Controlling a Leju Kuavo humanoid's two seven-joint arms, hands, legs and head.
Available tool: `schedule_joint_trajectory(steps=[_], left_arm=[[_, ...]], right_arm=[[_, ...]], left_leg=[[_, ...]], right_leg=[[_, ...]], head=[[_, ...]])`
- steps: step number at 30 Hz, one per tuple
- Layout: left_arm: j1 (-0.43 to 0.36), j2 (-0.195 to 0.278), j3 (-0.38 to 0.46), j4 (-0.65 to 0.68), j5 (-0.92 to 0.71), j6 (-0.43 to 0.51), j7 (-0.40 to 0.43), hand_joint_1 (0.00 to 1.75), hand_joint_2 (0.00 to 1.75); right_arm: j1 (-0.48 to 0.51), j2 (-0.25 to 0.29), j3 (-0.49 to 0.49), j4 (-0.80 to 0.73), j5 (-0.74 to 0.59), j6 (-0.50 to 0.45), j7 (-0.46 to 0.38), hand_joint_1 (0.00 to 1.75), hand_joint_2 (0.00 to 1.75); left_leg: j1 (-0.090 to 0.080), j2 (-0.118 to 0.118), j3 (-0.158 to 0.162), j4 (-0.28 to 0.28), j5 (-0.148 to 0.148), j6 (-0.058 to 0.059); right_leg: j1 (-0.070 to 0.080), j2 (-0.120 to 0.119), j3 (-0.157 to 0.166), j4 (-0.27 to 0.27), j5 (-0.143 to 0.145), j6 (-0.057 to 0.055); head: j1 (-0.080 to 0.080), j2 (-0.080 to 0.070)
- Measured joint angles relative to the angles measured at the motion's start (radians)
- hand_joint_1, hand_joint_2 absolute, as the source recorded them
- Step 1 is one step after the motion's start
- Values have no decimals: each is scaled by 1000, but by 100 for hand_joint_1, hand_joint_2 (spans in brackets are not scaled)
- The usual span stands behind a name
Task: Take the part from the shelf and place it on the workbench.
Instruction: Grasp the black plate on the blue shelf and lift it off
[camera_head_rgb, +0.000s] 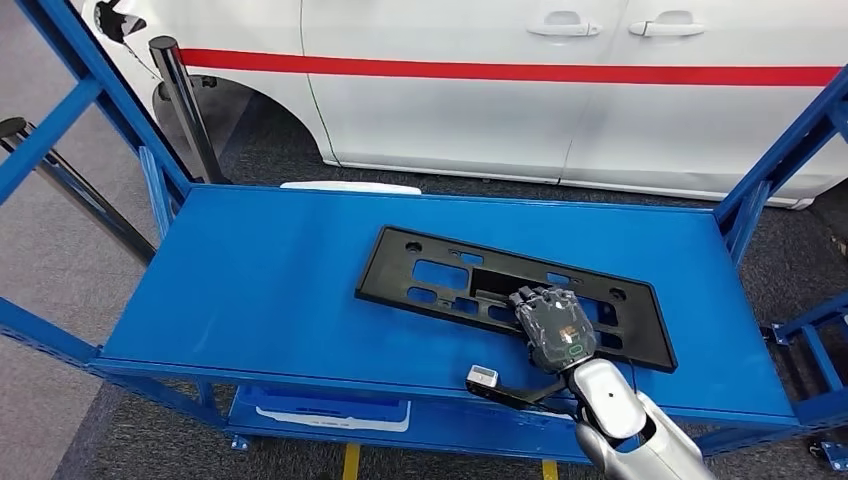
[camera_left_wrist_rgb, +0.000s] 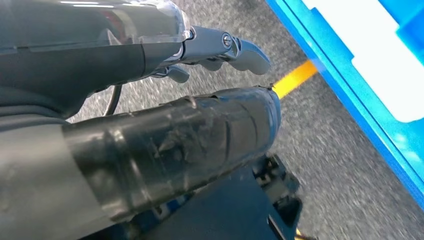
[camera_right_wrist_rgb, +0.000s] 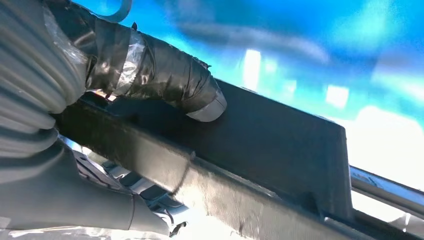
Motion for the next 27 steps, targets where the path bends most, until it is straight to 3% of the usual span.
schedule_joint_trajectory(steps=[3, 4, 5, 6, 9, 11, 14, 16, 18, 20, 21, 22, 24, 25, 27], left_arm=[[4, 0, 7, 0, 8, -8, -16, 0, 0], [5, 0, 8, 0, 11, -10, -21, 0, 0], [7, 0, 10, 0, 14, -12, -25, 0, 0], [9, 0, 13, 0, 17, -14, -29, 0, 0], [12, 1, 21, 0, 19, -17, -36, 0, 0], [10, 0, 26, 0, 19, -19, -38, 0, 0], [13, 0, 31, 0, 22, -22, -40, 0, 0], [14, 0, 31, 0, 24, -24, -42, 0, 0], [13, -1, 31, 0, 26, -25, -44, 0, 0], [14, -2, 32, 0, 27, -25, -45, 0, 0], [14, -2, 32, 0, 27, -25, -45, 0, 0], [15, -2, 32, 0, 28, -25, -45, 0, 0], [14, -3, 33, 0, 28, -25, -45, 0, 0], [14, -3, 33, 0, 28, -25, -45, 0, 0], [14, -3, 34, 0, 28, -25, -46, 0, 0]], right_arm=[[68, 4, -17, -71, 101, -63, 22, 175, 175], [92, 5, -22, -92, 145, -86, 31, 175, 175], [119, 8, -27, -115, 200, -114, 43, 175, 175], [145, 12, -33, -141, 251, -140, 54, 175, 175], [202, 26, -41, -217, 318, -188, 76, 175, 175], [219, 30, -46, -255, 320, -203, 78, 175, 175], [223, 20, -59, -300, 321, -215, 63, 175, 175], [221, 8, -63, -323, 321, -217, 54, 175, 175], [221, 0, -64, -335, 322, -218, 50, 175, 175], [222, -5, -64, -340, 322, -218, 49, 175, 175], [223, -7, -64, -343, 322, -218, 48, 175, 175], [223, -9, -65, -345, 322, -218, 48, 175, 175], [222, -13, -65, -350, 322, -218, 48, 175, 175], [221, -14, -65, -353, 322, -218, 47, 175, 175], [220, -15, -65, -357, 322, -219, 45, 175, 175]], left_leg=[[3, 1, -77, 168, -86, -9], [3, 1, -100, 213, -99, -11], [4, 2, -108, 226, -93, -11], [4, 2, -97, 201, -68, -10], [1, 1, -12, 19, 21, 5], [-5, 1, 11, -35, 29, 13], [-3, 2, 18, -53, 35, 26], [1, 4, 27, -67, 42, 38], [0, 5, 28, -68, 44, 42], [-1, 5, 28, -66, 42, 43], [-1, 5, 28, -63, 41, 43], [-1, 5, 29, -60, 39, 41], [-2, 3, 28, -52, 32, 36], [-5, 2, 26, -47, 29, 32], [-9, 1, 23, -44, 28, 23]], right_leg=[[1, -1, 1, -3, -1, -10], [2, -1, 2, -2, -2, -11], [3, -1, 2, -2, -4, -12], [4, -1, 4, -2, -5, -12], [6, 2, 7, 0, -10, -8], [7, 4, 4, -1, -9, 1], [6, 4, 3, 1, -12, 18], [6, 3, -19, 58, -50, 25], [5, 3, -77, 183, -113, 28], [4, 3, -120, 269, -134, 32], [4, 2, -116, 258, -115, 32], [3, 2, -92, 209, -82, 32], [1, 1, -27, 74, -26, 30], [2, 2, -7, 30, -13, 26], [5, 3, 1, 9, -11, 19]], head=[[-1, 0], [-1, 0], [-1, 0], [-1, 0], [-1, 0], [-1, 0], [0, 0], [1, 0], [1, 0], [1, 0], [1, 0], [1, 0], [1, 0], [1, 0], [0, 0]])
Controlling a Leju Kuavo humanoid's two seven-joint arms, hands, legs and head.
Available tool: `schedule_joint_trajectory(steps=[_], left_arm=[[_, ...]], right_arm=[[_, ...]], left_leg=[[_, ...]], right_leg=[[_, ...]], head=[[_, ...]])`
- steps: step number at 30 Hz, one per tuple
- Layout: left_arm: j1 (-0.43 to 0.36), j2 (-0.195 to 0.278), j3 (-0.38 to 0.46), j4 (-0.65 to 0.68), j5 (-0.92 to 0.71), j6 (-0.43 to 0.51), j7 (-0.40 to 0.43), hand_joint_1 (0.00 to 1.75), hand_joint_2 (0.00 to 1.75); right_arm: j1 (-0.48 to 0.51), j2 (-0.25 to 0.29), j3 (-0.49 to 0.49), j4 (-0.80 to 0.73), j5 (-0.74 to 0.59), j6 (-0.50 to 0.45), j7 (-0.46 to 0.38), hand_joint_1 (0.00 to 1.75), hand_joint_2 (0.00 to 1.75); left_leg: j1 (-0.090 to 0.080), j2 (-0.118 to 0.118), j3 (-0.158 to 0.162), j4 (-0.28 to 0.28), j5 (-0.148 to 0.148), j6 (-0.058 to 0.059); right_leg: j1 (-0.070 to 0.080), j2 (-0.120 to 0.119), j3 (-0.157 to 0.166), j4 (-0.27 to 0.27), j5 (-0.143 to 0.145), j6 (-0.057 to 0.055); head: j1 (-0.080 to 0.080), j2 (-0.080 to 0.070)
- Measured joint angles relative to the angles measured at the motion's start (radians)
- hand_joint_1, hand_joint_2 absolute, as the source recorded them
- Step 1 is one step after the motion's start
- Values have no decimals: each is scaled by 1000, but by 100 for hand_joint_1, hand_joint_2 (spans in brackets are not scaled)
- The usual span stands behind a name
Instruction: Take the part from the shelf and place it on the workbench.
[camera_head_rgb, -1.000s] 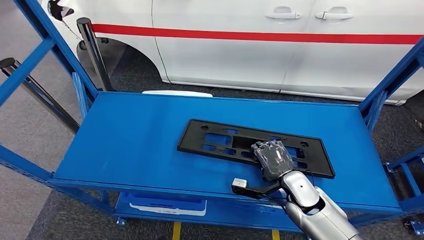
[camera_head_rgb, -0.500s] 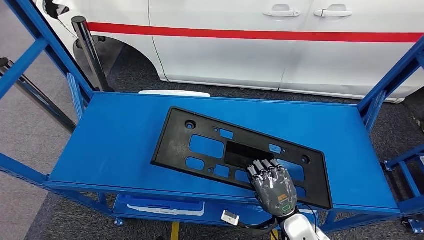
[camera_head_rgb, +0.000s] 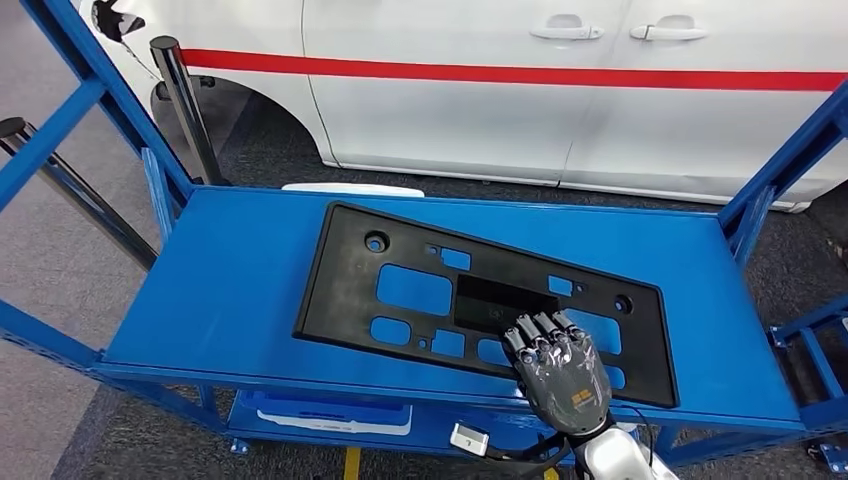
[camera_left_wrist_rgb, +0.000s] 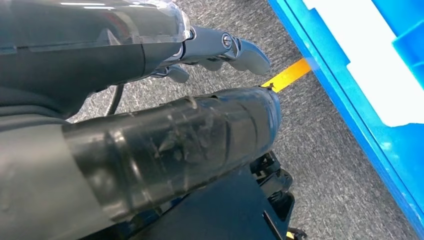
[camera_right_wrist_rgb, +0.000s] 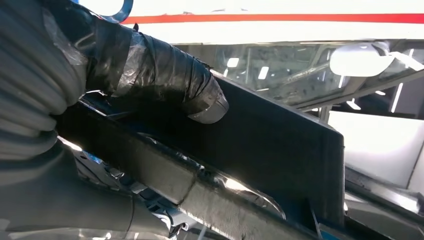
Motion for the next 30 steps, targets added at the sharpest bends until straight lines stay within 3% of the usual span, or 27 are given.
schedule_joint_trajectory(steps=[3, 5, 7, 8, 9, 10, 13, 15, 18, 20, 23, 25, 26, 28, 30], left_arm=[[0, 0, 1, 0, 0, 2, 0, 0, 0], [-1, 0, 2, 0, 0, 3, 0, 0, 87], [0, 0, 3, 0, 0, 1, -4, 0, 175], [0, 0, 4, 0, 0, -2, -7, 0, 175], [1, 0, 4, 0, 0, -7, -11, 0, 175], [1, 0, 4, 0, 1, -11, -15, 0, 175], [-1, 1, 6, 0, 1, -20, -24, 0, 175], [-2, 1, 7, 0, 1, -25, -28, 0, 175], [2, 1, 10, 0, 1, -21, -26, 0, 175], [1, 1, 11, 0, 2, -6, -18, 0, 175], [-2, 1, 12, 0, -1, 31, 9, 0, 175], [-2, 1, 13, 0, -5, 54, 25, 0, 175], [-2, 0, 13, 0, -7, 63, 30, 0, 175], [-2, -2, 13, 0, -12, 79, 40, 0, 175], [-2, -4, 13, 0, -16, 89, 46, 0, 175]], right_arm=[[-9, -5, 1, -2, 0, 0, 1, 175, 175], [-29, -8, 8, -1, 0, 4, 20, 175, 175], [-55, -12, 31, 0, 0, 12, 55, 175, 175], [-69, -15, 47, 2, 0, 15, 72, 175, 175], [-81, -18, 64, 5, 0, 18, 87, 175, 175], [-92, -21, 81, 7, 0, 19, 100, 175, 175], [-121, -27, 127, 11, 0, 21, 128, 175, 175], [-137, -30, 149, 13, 0, 21, 143, 175, 175], [-155, -37, 177, 16, 0, 23, 165, 175, 175], [-169, -43, 193, 17, 0, 27, 181, 175, 175], [-180, -49, 218, 20, 0, 33, 204, 175, 175], [-182, -52, 236, 23, 0, 37, 219, 175, 175], [-185, -54, 244, 25, 0, 38, 225, 175, 175], [-193, -57, 259, 27, 0, 42, 238, 175, 175], [-203, -60, 273, 30, 0, 44, 246, 175, 175]], left_leg=[[2, 0, -6, 15, -13, -14], [5, 0, -41, 94, -63, -24], [8, 1, -101, 224, -122, -29], [8, 1, -122, 269, -133, -30], [8, 1, -127, 278, -125, -29], [8, 1, -113, 247, -99, -26], [2, 0, -21, 53, -10, -9], [-3, 0, 1, -1, -1, -2], [1, 1, 6, -17, 9, 7], [6, 3, 11, -29, 17, 15], [4, 4, 11, -28, 17, 19], [4, 3, 10, -26, 16, 19], [5, 3, 10, -24, 15, 19], [6, 1, 10, -15, 8, 14], [3, 0, 5, -2, 0, 5]], right_leg=[[-2, 0, 1, -8, 7, -17], [-5, -1, 1, -11, 10, -27], [-2, -1, 0, -11, 10, -30], [-1, -1, -1, -11, 10, -31], [0, -1, 0, -11, 10, -31], [1, -1, 1, -11, 10, -31], [5, -1, 3, -10, 10, -28], [5, -1, -1, -10, 12, -21], [4, -1, -3, -8, 9, -6], [4, -2, -27, 49, -30, 2], [0, -2, -108, 225, -110, 10], [-2, -2, -130, 268, -111, 13], [-4, -2, -117, 240, -87, 14], [-8, -3, -57, 117, -24, 14], [-6, -2, -11, 17, 8, 8]], head=[[0, 0], [0, 0], [-1, 0], [-1, 0], [-1, 0], [-1, 0], [0, 0], [0, 0], [0, 0], [0, 0], [1, 0], [1, 0], [1, 0], [1, 0], [1, 0]])
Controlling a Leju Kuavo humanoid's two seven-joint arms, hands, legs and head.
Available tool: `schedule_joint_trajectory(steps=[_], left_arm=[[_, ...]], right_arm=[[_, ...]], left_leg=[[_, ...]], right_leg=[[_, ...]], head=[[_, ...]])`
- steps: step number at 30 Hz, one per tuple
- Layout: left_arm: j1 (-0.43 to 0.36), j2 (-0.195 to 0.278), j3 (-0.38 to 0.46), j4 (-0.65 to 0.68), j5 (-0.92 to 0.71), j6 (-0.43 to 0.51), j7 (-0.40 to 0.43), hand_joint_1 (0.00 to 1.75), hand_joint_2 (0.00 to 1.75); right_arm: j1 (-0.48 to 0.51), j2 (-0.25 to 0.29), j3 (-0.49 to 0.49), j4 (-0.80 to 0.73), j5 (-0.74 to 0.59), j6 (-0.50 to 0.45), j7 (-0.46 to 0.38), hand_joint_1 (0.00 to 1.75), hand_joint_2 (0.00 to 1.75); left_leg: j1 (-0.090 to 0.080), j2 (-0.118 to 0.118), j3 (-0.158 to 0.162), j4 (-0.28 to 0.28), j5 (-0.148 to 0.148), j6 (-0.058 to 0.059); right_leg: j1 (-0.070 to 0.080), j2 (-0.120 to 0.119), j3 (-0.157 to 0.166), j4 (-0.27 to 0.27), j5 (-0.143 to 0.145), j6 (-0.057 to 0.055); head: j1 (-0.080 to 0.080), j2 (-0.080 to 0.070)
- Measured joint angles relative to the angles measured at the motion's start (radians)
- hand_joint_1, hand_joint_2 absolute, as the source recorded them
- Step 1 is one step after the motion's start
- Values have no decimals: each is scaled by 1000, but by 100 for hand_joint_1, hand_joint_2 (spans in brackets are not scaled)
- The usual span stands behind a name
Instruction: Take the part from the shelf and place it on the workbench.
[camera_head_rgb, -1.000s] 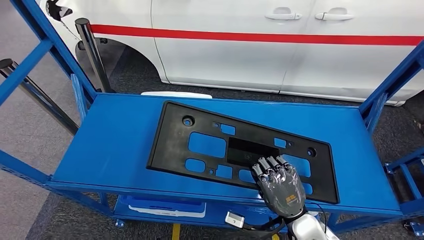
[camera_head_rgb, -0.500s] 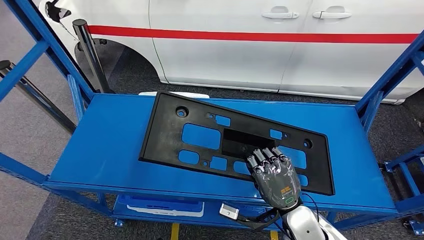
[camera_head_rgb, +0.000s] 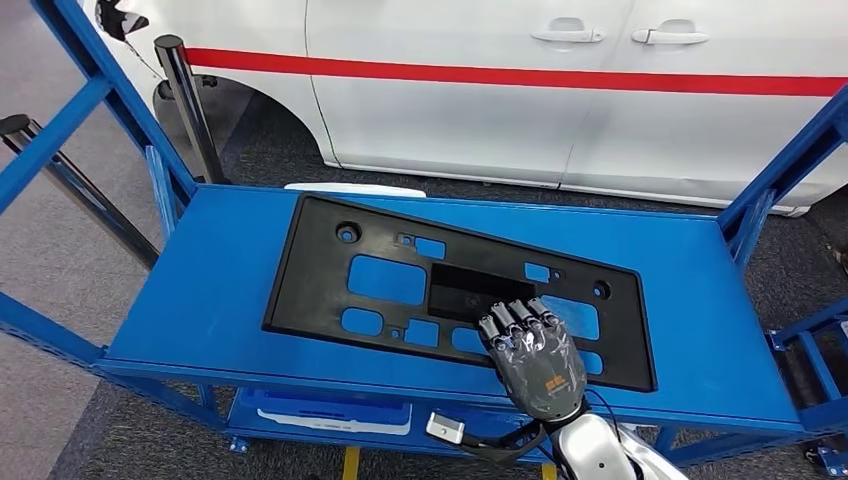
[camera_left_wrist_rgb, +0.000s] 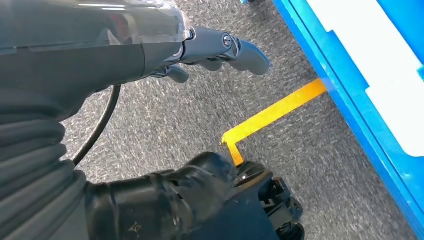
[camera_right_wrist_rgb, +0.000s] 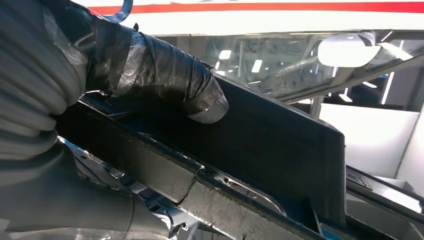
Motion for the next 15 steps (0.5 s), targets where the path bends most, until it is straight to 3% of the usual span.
schedule_joint_trajectory(steps=[3, 5, 6, 8, 10, 11, 12, 13, 15], left_arm=[[0, 0, 0, 0, -3, 7, 4, 0, 175], [0, 0, 0, 0, -4, 12, 7, 0, 175], [0, -1, 0, 0, -5, 15, 9, 0, 175], [0, -1, 0, 0, -5, 19, 11, 0, 175], [1, -1, 0, 0, -5, 20, 12, 0, 175], [2, -1, 0, 0, -5, 21, 13, 0, 175], [3, -1, 0, 0, -6, 22, 14, 0, 175], [3, -1, 0, 0, -6, 22, 14, 0, 175], [1, -1, 0, 0, -8, 23, 15, 0, 175]], right_arm=[[-7, -1, 15, 3, 0, 0, 8, 175, 175], [-10, -2, 22, 4, 0, 0, 16, 175, 175], [-12, -2, 25, 5, 0, 0, 20, 175, 175], [-13, -2, 30, 8, 0, -1, 24, 175, 175], [-10, -1, 34, 14, 0, -3, 24, 175, 175], [-8, 0, 35, 17, 0, -4, 24, 175, 175], [-5, 1, 36, 19, 0, -6, 24, 175, 175], [-3, 2, 37, 21, 0, -8, 24, 175, 175], [0, 7, 37, 24, 0, -13, 23, 175, 175]], left_leg=[[-2, 0, -6, 3, -1, -14], [0, 0, -13, 22, -18, -24], [2, 0, -28, 57, -42, -29], [4, 1, -83, 179, -105, -36], [6, 1, -125, 271, -131, -38], [6, 1, -124, 268, -116, -36], [5, 1, -104, 226, -86, -33], [5, 1, -73, 159, -49, -28], [0, 0, -17, 40, -5, -18]], right_leg=[[4, 2, 2, -17, 1, -16], [3, 1, 4, -23, 5, -28], [1, 0, 5, -26, 7, -34], [2, -1, 4, -27, 8, -38], [5, -2, 4, -26, 8, -39], [6, -2, 4, -25, 8, -39], [7, -1, 4, -25, 8, -39], [7, -1, 5, -24, 8, -39], [10, 0, 3, -23, 10, -35]], head=[[-1, 0], [-1, 0], [-1, 0], [-2, 0], [-2, 0], [-2, 0], [-2, 0], [-2, 0], [-1, 0]])
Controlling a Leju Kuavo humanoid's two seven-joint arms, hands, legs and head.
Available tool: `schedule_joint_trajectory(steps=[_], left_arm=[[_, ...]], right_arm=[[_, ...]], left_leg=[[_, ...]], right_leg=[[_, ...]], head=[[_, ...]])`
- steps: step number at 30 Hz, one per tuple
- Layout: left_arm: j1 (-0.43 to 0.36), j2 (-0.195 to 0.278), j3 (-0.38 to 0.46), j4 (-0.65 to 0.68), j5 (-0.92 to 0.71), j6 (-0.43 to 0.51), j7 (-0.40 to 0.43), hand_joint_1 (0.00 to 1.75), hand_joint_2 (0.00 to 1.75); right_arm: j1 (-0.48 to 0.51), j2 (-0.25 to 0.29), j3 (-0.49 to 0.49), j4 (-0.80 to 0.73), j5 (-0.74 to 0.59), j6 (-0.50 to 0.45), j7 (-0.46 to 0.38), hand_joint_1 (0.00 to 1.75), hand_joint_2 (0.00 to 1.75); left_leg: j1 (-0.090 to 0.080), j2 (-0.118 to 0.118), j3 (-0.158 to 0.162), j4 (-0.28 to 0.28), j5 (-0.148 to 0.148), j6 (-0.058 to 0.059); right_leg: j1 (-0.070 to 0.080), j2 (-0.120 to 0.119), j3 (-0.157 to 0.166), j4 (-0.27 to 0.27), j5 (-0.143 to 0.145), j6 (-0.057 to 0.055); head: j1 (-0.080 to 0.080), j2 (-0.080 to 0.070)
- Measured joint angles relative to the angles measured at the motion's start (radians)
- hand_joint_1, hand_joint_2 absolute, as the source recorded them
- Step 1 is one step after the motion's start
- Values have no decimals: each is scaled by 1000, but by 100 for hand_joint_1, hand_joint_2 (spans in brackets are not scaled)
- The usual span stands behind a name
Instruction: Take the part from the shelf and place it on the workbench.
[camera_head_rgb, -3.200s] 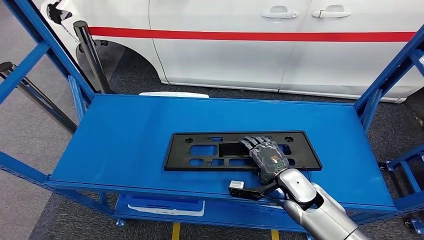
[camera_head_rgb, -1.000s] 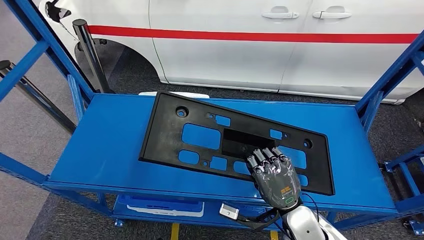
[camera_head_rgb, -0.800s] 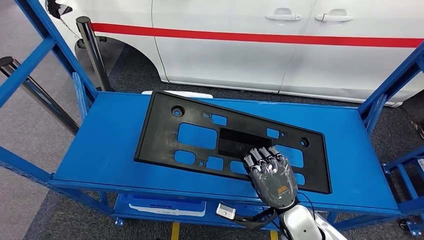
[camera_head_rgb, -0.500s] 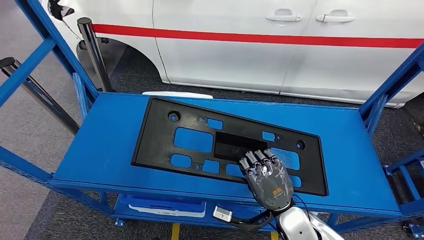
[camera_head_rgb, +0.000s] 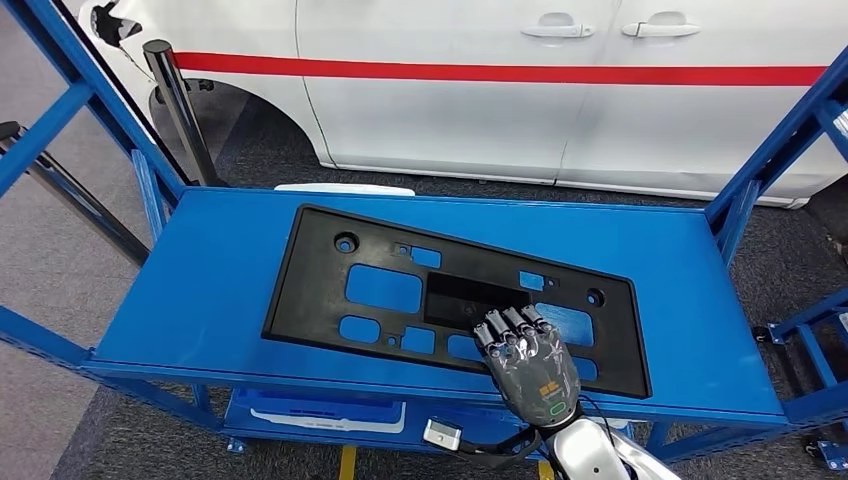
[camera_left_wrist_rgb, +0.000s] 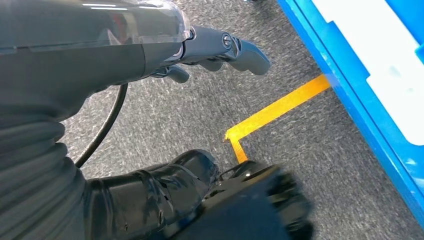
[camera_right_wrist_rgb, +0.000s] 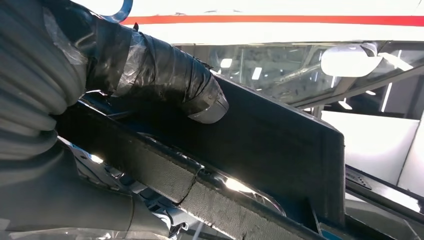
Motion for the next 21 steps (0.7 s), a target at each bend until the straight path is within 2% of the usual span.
schedule_joint_trajectory(steps=[1, 3, 5, 7, 9, 10, 11, 12, 13, 15, 16, 18, 21], left_arm=[[-1, 0, 0, 0, 0, 0, 0, 0, 175], [0, 0, 0, 0, -2, 1, 1, 0, 175], [1, -1, 0, 0, -3, 1, 2, 0, 175], [0, -1, 0, 0, -4, 1, 3, 0, 175], [-1, -2, 0, 0, -4, 1, 3, 0, 175], [-1, -2, 0, 0, -4, 1, 3, 0, 175], [-1, -2, 0, 0, -4, 1, 3, 0, 175], [-1, -2, 0, 0, -4, 1, 3, 0, 175], [-1, -2, 0, 0, -4, 1, 3, 0, 175], [-1, -3, 0, 0, -4, 1, 3, 0, 175], [-1, -3, 0, 0, -4, 1, 3, 0, 175], [-1, -3, 0, 0, -4, 1, 3, 0, 175], [-1, -3, 0, 0, -4, 1, 3, 0, 175]], right_arm=[[2, 3, 0, 2, 0, -2, -1, 175, 175], [8, 9, 0, 5, 0, -3, -5, 175, 175], [15, 13, -2, 7, 0, -4, -11, 175, 175], [19, 16, -5, 9, 0, -6, -16, 175, 175], [25, 18, -6, 13, 0, -7, -19, 175, 175], [29, 20, -6, 16, 0, -8, -20, 175, 175], [32, 21, -6, 18, 0, -8, -20, 175, 175], [34, 22, -7, 19, 0, -8, -21, 175, 175], [35, 22, -7, 20, 0, -8, -21, 175, 175], [35, 25, -8, 20, 0, -8, -21, 175, 175], [35, 26, -9, 21, 0, -8, -21, 175, 175], [35, 28, -10, 21, 0, -9, -21, 175, 175], [36, 28, -10, 21, 0, -9, -21, 175, 175]], left_leg=[[-3, 0, 12, -29, 6, 4], [-5, -1, 14, -41, 8, 10], [-1, 1, 16, -55, 20, 20], [2, 4, 15, -67, 32, 29], [1, 5, 7, -65, 35, 33], [1, 6, 3, -62, 36, 33], [1, 6, -2, -58, 37, 32], [1, 6, -6, -53, 38, 31], [1, 5, -9, -47, 37, 30], [-1, 4, -16, -35, 36, 22], [-2, 4, -19, -31, 37, 17], [-4, 3, -23, -30, 40, 7], [-4, 3, -24, -32, 42, 4]], right_leg=[[0, 0, -2, 0, 2, 4], [-1, 0, -4, -4, 8, 14], [-2, 0, -9, 7, -4, 24], [-3, 0, -39, 82, -60, 30], [-4, 0, -88, 206, -127, 34], [-5, 0, -102, 248, -141, 37], [-6, 0, -99, 255, -136, 39], [-8, -1, -76, 222, -115, 40], [-11, -1, -37, 159, -85, 40], [-10, 0, 27, 42, -50, 36], [-9, 1, 40, 13, -43, 32], [-5, 3, 38, 5, -39, 24], [-4, 3, 37, 6, -38, 21]], head=[[0, 0], [0, 0], [0, 0], [1, 0], [1, 0], [1, 0], [1, 0], [1, 0], [1, 0], [1, 0], [1, 0], [0, 0], [0, 0]])
